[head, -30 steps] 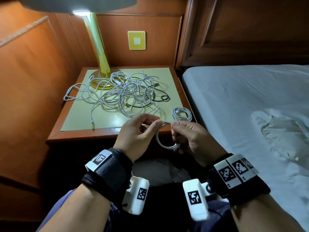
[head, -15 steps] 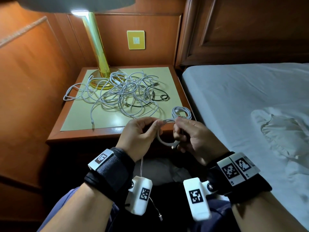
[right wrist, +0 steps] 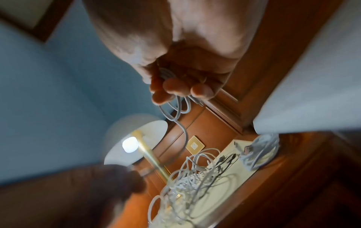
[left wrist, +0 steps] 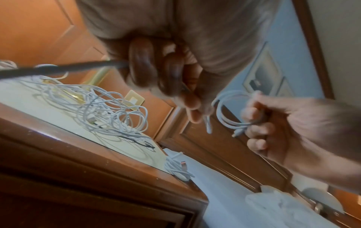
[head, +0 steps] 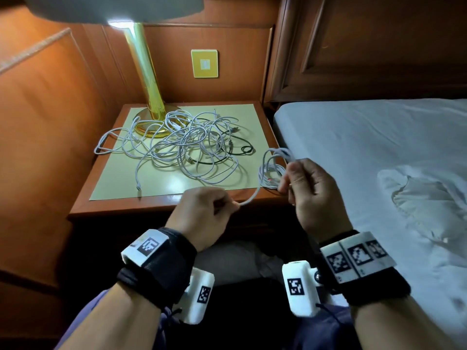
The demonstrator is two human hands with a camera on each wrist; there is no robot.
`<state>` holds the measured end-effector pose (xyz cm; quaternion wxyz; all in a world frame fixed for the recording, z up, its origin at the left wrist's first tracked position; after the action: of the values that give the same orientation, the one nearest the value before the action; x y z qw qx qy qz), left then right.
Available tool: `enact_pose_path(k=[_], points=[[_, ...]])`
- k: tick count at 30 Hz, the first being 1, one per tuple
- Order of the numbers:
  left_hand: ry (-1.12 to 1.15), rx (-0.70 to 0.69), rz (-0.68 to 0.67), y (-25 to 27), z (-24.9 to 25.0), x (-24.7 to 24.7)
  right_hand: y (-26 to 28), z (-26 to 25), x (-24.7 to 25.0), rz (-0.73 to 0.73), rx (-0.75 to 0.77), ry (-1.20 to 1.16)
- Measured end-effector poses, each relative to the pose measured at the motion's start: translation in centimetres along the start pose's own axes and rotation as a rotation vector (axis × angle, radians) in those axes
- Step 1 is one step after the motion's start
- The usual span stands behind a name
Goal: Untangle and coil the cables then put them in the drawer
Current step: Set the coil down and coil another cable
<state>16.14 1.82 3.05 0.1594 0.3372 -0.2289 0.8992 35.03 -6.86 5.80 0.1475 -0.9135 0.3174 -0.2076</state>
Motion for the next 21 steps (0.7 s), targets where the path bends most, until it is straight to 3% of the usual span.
enact_pose_path(k=[3, 7, 11, 14, 18, 21], points=[[0.135, -0.104, -0.087, 0.5, 2.1, -0.9, 0.9, -0.3, -1.5, -0.108, 0.097, 0.145], [0.28, -0.131, -0.064, 0.3, 2.4, -0.3, 1.7, 1.3, -3.3, -0.298, -0.065, 0.121], [0.296, -0.128, 0.007, 0.1, 1.7, 0.0, 1.8, 1.5, -3.7, -0.344, -0.112, 0.108], [0.3, -0.166, 0.08, 0.3, 2.0, 0.5, 2.3, 1.8, -4.8, -0.413, -0.273, -0.037], [0.39, -0.057, 0.097, 0.0, 1.1, 0.1, 3.5, 2.0, -5.7, -0.5, -0.551, -0.236], [0.443, -0.021, 0.111, -0.2, 0.8, 0.1, 3.4, 1.3, -5.4, -0.526, -0.581, -0.362]])
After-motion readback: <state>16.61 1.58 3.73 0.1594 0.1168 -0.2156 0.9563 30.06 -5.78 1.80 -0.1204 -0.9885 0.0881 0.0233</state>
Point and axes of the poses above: each hand's wrist, its own y-axis away from the middle knuckle, its own x-axis out of the back of the hand, z = x × y, the point moved 8 cm from there along -y, towards the middle knuckle, and after that the axes turned 6 degrees about z, right-handed, at the moved point
